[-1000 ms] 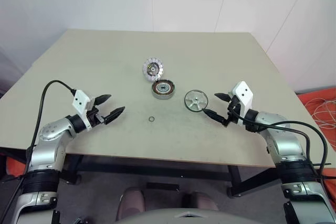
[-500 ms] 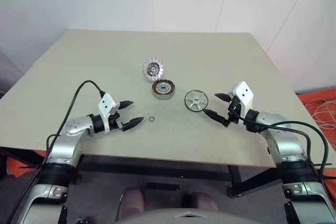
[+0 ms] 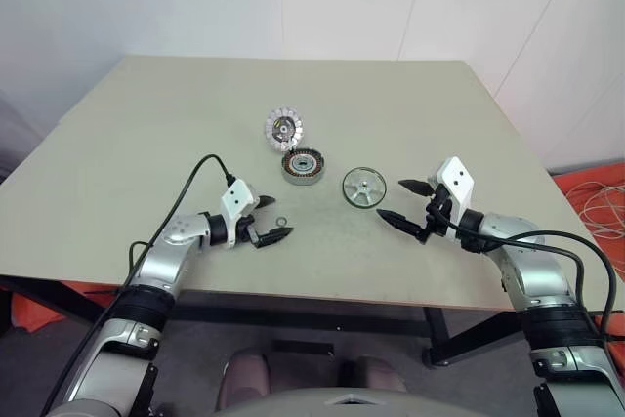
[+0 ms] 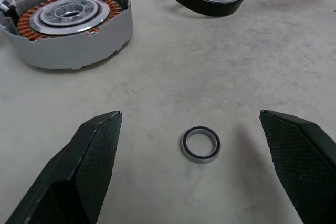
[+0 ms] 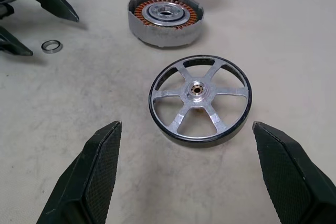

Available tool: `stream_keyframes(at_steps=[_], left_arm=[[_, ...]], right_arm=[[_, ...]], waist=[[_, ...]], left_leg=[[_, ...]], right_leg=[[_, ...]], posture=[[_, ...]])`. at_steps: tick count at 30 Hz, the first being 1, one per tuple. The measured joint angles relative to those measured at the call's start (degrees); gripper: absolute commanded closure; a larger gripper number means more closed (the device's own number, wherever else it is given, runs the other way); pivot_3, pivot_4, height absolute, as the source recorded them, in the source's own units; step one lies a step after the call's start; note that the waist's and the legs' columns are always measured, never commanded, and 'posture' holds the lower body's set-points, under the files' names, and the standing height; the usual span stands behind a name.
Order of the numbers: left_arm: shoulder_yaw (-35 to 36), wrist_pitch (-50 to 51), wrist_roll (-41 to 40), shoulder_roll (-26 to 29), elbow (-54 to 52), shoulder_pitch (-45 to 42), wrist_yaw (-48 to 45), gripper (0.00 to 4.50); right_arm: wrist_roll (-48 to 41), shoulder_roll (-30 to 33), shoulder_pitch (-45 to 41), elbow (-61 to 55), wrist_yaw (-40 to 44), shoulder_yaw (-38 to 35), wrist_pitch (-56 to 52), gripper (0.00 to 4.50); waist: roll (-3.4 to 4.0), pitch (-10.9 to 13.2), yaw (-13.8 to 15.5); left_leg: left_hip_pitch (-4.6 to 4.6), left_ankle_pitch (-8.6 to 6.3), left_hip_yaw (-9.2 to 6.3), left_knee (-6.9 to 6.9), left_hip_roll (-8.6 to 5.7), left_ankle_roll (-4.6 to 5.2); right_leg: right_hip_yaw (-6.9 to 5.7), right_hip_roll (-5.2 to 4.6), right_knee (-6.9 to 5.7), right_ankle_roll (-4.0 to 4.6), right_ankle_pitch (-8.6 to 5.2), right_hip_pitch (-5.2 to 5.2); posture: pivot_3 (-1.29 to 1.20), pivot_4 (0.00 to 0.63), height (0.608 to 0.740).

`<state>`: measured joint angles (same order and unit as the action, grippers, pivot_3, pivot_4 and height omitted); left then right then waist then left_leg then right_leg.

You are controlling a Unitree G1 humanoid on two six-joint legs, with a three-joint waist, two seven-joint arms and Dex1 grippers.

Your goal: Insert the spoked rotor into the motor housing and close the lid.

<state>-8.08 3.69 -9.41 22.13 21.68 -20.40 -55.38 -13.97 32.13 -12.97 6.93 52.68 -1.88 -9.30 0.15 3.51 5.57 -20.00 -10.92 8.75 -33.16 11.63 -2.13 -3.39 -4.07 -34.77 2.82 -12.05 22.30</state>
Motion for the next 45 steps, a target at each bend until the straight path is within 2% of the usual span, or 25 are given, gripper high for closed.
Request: stream_keyframes(at_steps=[9, 13, 21, 22, 33, 38, 45], left_arm=[[-0.71, -0.12, 1.18, -0.66, 0.87, -0.11, 0.9, 0.02], [-0.46, 0.68, 0.81, -0.55, 0.77, -0.07, 0.91, 0.8], [-0.03, 2.13, 0.59, -0.06, 0.22, 0.05, 1.24, 3.6], [0.01, 2.37, 0.56, -0.07, 0.14, 0.06, 1.24, 3.81], [0.99, 3.71, -0.33, -0.41, -1.04, 0.8, 2.34, 3.82], [7.68, 5.28, -3.91, -0.3, -2.39, 0.92, 6.78, 3.82], [13.25, 5.54, -4.04, 1.26, -1.72, 1.24, 14.0, 3.82]], right_arm=[[-0.28, 0.03, 0.06, -0.51, -0.01, 0.0, -0.07, 0.0], [-0.29, 0.04, 0.06, -0.51, -0.01, 0.0, -0.07, 0.0], [-0.29, 0.04, 0.0, -0.51, -0.01, 0.0, -0.1, 0.0], [-0.29, 0.04, -0.01, -0.51, -0.01, 0.0, -0.1, 0.0], [-0.73, 0.04, -0.11, -0.51, -0.02, 0.0, -0.16, 0.0], [-0.92, 0.13, -0.18, -0.51, 0.0, 0.0, -0.23, 0.0], [-1.06, 0.22, -0.26, -0.51, 0.0, 0.01, -0.49, 0.0]], waist=[[0.0, 0.0, 0.01], [0.0, 0.0, 0.0], [0.01, -0.01, 0.01], [0.01, -0.01, 0.01], [0.02, -0.01, -0.01], [0.02, -0.01, -0.05], [0.02, -0.01, 0.01]], left_leg=[[0.0, 0.0, 0.0, 0.0, 0.0, 0.0], [0.0, 0.0, 0.0, 0.0, 0.0, 0.0], [0.0, 0.0, 0.0, 0.0, -0.01, 0.01], [0.0, 0.0, 0.0, 0.0, -0.01, 0.01], [0.0, 0.0, 0.0, 0.0, 0.0, 0.01], [0.0, 0.0, 0.01, 0.0, 0.0, 0.0], [-0.01, -0.01, -0.01, 0.0, -0.03, 0.02]], right_leg=[[0.0, 0.0, 0.0, -0.01, -0.01, 0.0], [0.0, 0.0, 0.0, -0.02, -0.01, 0.0], [0.0, -0.01, 0.0, -0.01, -0.01, -0.01], [0.0, -0.01, 0.0, -0.02, -0.01, -0.01], [0.0, -0.01, 0.0, -0.01, 0.0, -0.01], [-0.01, -0.01, 0.0, -0.02, -0.02, 0.0], [-0.01, -0.02, 0.03, -0.04, -0.03, 0.0]], posture=[[0.0, 0.0, 0.74], [0.0, 0.0, 0.74], [0.0, 0.0, 0.74], [0.0, 0.0, 0.74], [0.0, 0.0, 0.74], [0.0, 0.0, 0.74], [0.0, 0.0, 0.74]])
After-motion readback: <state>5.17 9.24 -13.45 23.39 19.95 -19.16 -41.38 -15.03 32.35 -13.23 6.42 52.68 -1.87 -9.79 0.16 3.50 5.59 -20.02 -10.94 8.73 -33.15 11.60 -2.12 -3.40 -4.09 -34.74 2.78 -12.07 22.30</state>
